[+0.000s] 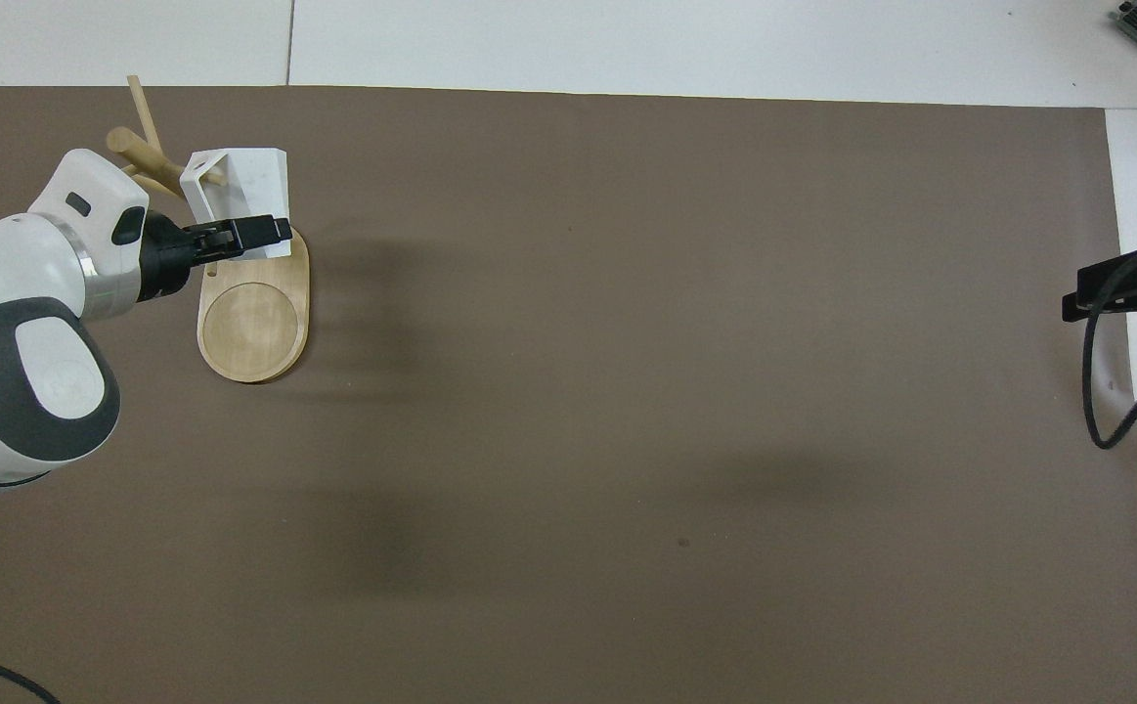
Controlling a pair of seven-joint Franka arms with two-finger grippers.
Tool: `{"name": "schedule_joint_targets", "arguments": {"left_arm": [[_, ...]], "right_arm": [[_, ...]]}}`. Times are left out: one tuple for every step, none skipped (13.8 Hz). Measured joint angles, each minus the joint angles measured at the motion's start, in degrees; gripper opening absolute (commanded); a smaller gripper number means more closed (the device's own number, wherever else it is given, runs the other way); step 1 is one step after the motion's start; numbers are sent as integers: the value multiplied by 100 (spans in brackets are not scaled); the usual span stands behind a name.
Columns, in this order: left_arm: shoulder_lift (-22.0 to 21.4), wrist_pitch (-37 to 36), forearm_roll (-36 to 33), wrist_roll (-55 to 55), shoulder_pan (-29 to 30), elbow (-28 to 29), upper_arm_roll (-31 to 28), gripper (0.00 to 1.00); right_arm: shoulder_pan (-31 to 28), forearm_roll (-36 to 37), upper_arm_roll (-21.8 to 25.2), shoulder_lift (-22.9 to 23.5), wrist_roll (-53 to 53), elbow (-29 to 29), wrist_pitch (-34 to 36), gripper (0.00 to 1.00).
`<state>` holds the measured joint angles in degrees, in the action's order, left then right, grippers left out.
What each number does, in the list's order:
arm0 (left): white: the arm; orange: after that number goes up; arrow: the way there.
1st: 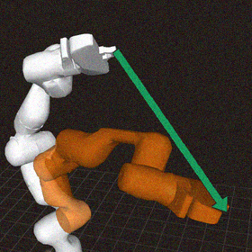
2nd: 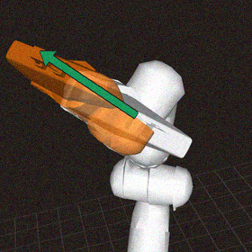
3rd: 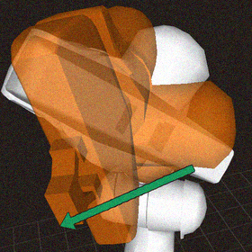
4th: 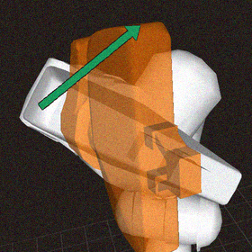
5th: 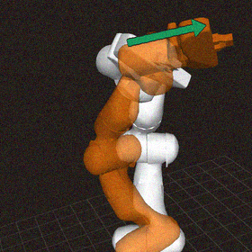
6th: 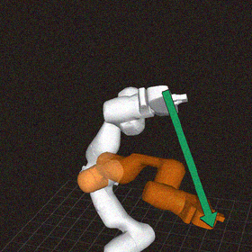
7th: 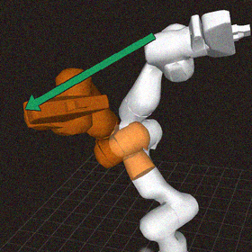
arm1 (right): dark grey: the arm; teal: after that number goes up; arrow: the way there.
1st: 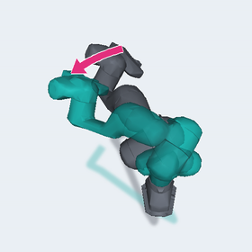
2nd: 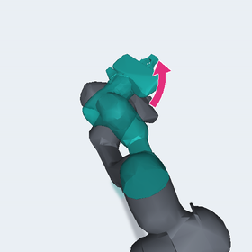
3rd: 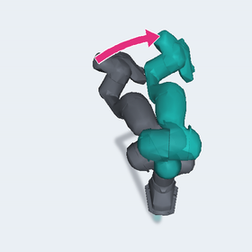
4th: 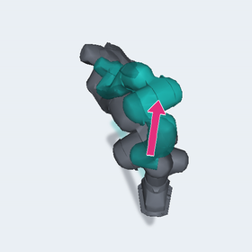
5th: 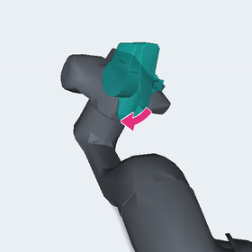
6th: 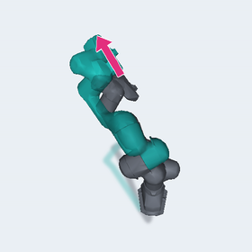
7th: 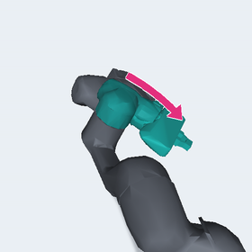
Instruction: Hang cup on rack
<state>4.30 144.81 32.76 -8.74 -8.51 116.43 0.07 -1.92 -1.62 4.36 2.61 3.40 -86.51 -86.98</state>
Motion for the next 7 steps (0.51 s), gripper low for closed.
{"name": "schedule_joint_targets", "arguments": {"left_arm": [[0, 0, 0, 73, 4, 0, -4, 0], [0, 0, 0, 167, 12, -2, -8, 0], [0, 1, 0, 253, 23, -4, -8, 0], [0, 0, 0, 301, 35, -4, -8, 0], [0, 0, 0, 335, 56, -4, -7, 0], [0, 0, 0, 359, 82, 1, -12, 0], [0, 0, 0, 371, 111, 5, -15, 0]], "right_arm": [[0, 0, 0, 0, 0, 0, 0, 100], [0, 0, 0, 0, 0, 0, 0, 100], [0, 0, 0, 0, 0, 0, 0, 100], [0, 0, 0, 0, 0, 0, 0, 100], [0, 0, 0, 0, 0, 0, 0, 100], [0, 0, 0, 0, 0, 0, 0, 100], [0, 0, 0, 0, 0, 0, 0, 100]]}}
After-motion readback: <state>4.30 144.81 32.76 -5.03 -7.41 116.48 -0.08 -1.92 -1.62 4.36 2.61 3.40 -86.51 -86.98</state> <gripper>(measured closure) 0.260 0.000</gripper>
